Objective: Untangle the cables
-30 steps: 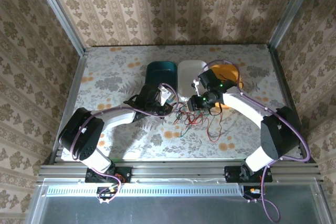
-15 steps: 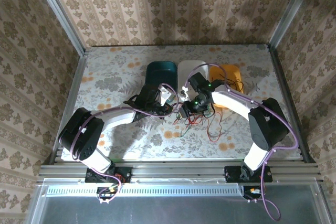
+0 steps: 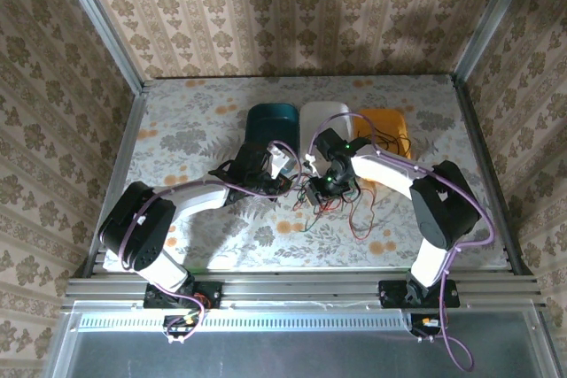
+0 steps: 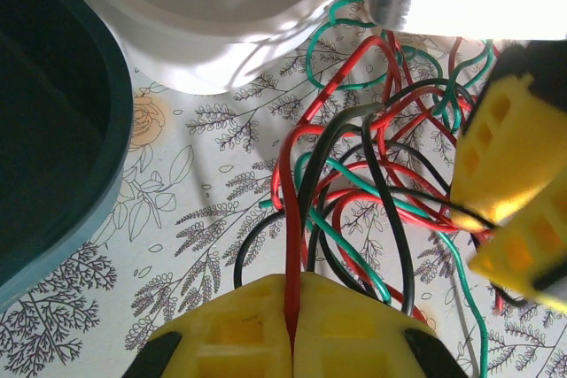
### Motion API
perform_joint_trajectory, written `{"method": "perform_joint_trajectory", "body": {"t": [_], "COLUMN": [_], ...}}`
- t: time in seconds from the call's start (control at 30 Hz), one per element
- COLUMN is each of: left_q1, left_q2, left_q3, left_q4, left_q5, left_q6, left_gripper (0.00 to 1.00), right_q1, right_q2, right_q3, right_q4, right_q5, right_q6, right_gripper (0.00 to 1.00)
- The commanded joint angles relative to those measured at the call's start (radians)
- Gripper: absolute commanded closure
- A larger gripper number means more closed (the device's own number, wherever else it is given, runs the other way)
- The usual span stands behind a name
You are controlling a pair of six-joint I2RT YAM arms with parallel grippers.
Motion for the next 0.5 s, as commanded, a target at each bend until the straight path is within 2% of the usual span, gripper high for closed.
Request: {"method": "perform_joint_trajectory", "body": {"t": [0.0,0.03,0.1,0.23,0.47], "left_q1": [0.008,0.008,0.010,0.017,0.023], "left_q2": [-0.027,-0.026,-0.023,-0.006,0.032], "left_q3": [-0.014,-0.014,-0.017,-0.021,-0.022], "left_q4": [0.004,0.005,0.008,-0.003,-0.015], "left_q5": [0.012,0.007,-0.009,-0.015,-0.011], "left_q6": [-0.006,-0.007,-0.015,-0.017,-0.012], "left_gripper": [1.00,1.00,1.00,0.92,0.96], "right_q1": [0.006,0.005,-0.004,-0.046,-0.142], "right_q2": [0.000,-0.019,-0.071,-0.191,-0.344], "right_q3": [0.027,0.019,0.007,0.007,0.045], "right_q4": [-0.022,-0.013,0.002,0.018,0.072], "right_q5": [0.034,0.042,0.040,-0.027,-0.113], "right_q6": [-0.016,-0.015,-0.016,-0.010,0.055], "right_gripper": [0.94,1.00,1.00,1.00,1.00]}}
